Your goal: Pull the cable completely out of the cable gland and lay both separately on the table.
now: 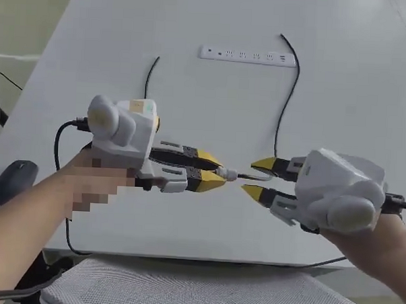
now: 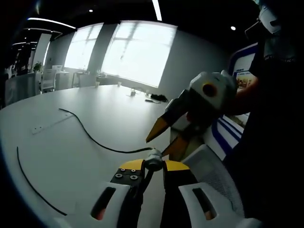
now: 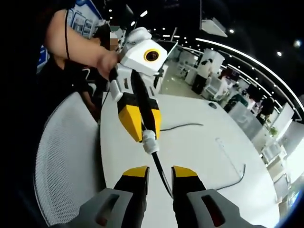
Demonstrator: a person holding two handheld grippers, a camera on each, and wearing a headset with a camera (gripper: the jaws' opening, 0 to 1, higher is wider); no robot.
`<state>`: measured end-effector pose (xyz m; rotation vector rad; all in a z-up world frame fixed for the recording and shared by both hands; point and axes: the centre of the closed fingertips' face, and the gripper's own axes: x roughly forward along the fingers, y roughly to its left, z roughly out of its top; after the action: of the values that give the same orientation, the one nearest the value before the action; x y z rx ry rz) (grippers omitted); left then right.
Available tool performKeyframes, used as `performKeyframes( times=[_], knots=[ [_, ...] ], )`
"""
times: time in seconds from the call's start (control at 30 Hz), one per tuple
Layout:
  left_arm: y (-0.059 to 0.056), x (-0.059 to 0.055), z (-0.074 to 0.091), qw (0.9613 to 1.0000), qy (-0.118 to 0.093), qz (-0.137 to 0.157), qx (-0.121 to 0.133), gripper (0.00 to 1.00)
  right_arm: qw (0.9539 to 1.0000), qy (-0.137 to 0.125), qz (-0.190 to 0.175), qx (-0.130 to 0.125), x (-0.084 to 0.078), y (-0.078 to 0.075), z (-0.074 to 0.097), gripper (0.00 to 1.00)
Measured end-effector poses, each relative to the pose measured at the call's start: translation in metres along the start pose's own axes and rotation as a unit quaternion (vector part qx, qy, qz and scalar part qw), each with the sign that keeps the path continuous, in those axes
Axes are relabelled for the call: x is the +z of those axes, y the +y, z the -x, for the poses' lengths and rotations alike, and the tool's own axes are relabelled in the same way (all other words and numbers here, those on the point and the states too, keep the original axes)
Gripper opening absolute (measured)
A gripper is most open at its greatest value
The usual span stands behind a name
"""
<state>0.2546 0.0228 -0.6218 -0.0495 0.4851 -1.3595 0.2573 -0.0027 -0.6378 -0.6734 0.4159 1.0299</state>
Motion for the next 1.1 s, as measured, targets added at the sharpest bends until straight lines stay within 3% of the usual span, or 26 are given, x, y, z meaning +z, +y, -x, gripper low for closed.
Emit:
performKeyframes(
  times=[0.1, 0.23, 0.43, 0.67, 1.1],
  knots=[
    [0.0, 0.001, 0.0, 1.0, 0.001, -0.004, -0.001, 0.15, 0.9999, -0.002, -0.004, -0.009, 0.001, 0.001, 0.001, 0.14],
    [0.0, 0.0, -0.001, 0.9999, 0.007, -0.012, -0.004, 0.15, 0.9994, 0.005, 0.024, -0.025, 0.003, -0.001, -0.001, 0.12],
    [0.0, 0.003, 0.0, 0.9999, 0.002, -0.014, -0.007, 0.15, 0.9993, 0.004, 0.033, -0.017, 0.011, 0.006, -0.008, 0.09],
    [0.003, 0.004, 0.003, 0.9998, -0.003, -0.016, -0.006, 0.15, 0.9992, 0.001, 0.03, -0.028, 0.017, 0.001, -0.011, 0.05],
    [0.004, 0.002, 0.007, 0.9997, 0.001, -0.022, -0.003, 0.15, 0.9972, 0.007, 0.068, -0.028, 0.021, 0.002, -0.016, 0.0]
  ],
)
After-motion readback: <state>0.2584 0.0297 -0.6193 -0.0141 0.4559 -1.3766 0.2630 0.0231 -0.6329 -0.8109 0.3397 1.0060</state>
